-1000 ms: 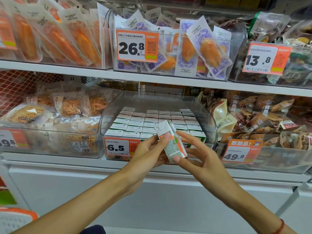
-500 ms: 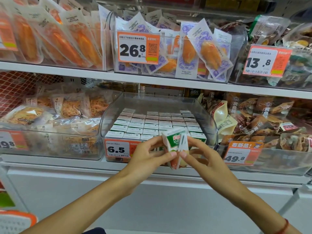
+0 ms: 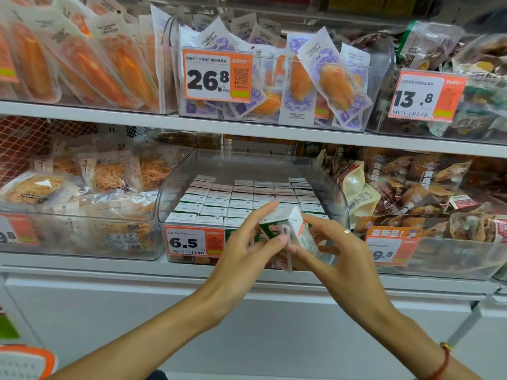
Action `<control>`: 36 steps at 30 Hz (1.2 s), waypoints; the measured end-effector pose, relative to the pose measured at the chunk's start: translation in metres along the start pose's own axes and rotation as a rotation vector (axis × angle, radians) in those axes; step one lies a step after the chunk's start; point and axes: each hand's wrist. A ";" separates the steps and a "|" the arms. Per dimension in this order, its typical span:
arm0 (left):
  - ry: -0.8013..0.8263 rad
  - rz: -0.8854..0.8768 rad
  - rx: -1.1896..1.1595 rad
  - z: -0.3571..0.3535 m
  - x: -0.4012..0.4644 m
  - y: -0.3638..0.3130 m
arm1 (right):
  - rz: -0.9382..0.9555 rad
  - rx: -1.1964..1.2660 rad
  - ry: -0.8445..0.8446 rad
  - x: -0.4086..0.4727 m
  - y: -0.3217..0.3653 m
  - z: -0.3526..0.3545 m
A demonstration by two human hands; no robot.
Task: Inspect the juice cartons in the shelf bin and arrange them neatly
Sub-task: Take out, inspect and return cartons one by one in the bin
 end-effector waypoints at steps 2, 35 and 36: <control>0.012 0.061 -0.066 0.001 0.001 -0.001 | 0.006 0.044 -0.010 0.000 0.003 0.002; -0.016 0.569 -0.281 0.014 0.010 -0.008 | -0.575 0.614 0.244 0.005 0.012 0.010; -0.046 0.479 -0.247 0.014 0.010 -0.009 | -0.568 0.622 0.232 0.005 0.011 0.010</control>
Point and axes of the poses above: each hand's wrist, its own x-axis towards the middle knuckle, its own z-axis out of the back of the hand, y = z × x, and after that the axes turned 1 degree about -z, right-handed
